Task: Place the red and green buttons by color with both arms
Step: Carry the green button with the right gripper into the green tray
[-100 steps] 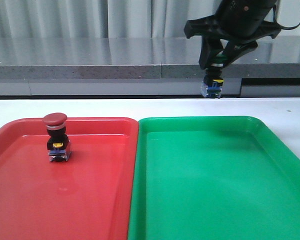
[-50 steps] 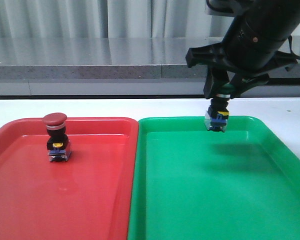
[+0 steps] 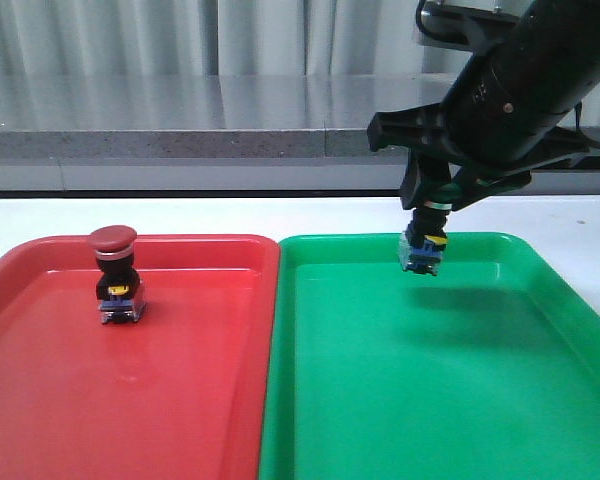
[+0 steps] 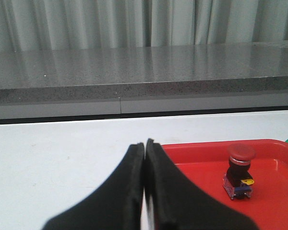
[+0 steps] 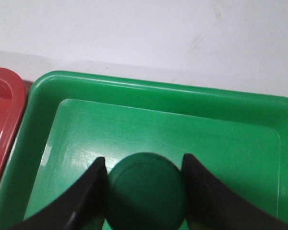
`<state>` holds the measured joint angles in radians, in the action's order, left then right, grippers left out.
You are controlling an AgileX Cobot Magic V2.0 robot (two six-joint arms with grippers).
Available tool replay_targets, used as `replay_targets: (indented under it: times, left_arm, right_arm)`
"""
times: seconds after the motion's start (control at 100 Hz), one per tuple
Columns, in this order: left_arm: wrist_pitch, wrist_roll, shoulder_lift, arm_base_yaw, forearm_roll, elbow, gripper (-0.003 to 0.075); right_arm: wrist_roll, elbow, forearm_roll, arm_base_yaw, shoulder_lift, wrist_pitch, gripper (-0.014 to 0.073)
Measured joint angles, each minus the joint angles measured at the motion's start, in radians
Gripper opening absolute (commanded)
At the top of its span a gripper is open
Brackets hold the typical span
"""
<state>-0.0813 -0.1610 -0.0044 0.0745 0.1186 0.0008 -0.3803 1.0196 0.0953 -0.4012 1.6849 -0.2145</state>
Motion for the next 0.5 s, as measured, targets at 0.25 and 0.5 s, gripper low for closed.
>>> replay_targets:
  times: [0.25,0.5]
  left_arm:
    - [0.0,0.0,0.0,0.0,0.0,0.0,-0.0019]
    - [0.0,0.0,0.0,0.0,0.0,0.0,-0.0019]
  right_arm:
    - [-0.002,-0.001,0.0,0.0,0.051,0.001,0.0288]
    - [-0.002,-0.002,0.0,0.0,0.073,0.002,0.0288]
